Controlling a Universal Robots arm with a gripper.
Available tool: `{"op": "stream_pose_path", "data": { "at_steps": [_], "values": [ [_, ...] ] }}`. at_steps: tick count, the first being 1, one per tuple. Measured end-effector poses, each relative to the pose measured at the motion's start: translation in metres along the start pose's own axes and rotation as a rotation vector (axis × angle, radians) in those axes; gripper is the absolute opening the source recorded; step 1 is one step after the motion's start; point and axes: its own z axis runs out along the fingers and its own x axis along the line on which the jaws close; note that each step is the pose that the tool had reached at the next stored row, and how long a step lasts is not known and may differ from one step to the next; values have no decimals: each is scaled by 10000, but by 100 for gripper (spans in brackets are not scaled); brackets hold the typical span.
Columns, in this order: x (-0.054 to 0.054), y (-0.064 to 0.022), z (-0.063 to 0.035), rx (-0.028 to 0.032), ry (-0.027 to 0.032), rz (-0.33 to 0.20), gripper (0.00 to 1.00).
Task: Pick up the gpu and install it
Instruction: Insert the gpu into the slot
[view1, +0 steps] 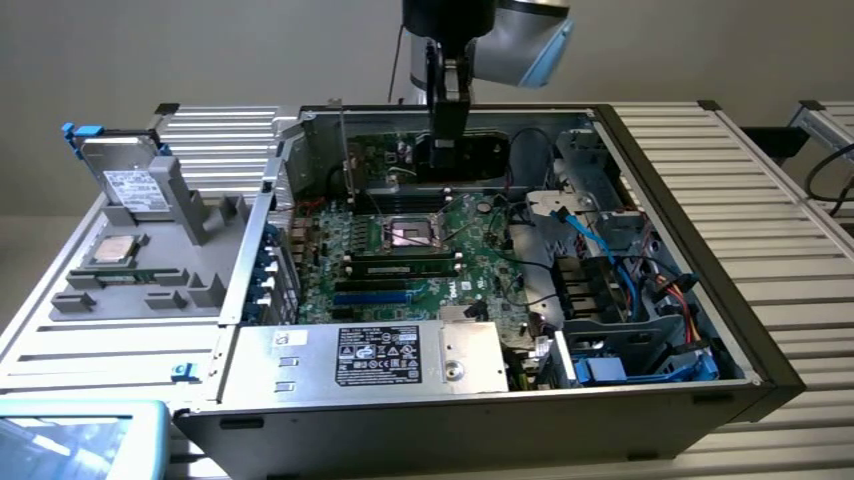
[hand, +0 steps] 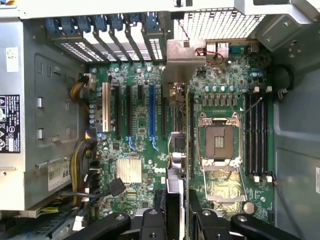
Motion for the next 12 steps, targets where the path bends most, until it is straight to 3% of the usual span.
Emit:
{"op": "stream_pose_path", "data": {
  "at_steps": [4,6,9,10,12],
  "values": [
    [7,24,22,13,-40,9,28],
    [11,39,31,-90,-41,3,28],
    [20,69,45,-329,-50,-11,28],
    [23,70,51,-379,-53,-13,28],
    [31,73,60,-379,-51,-11,28]
  ]
}}
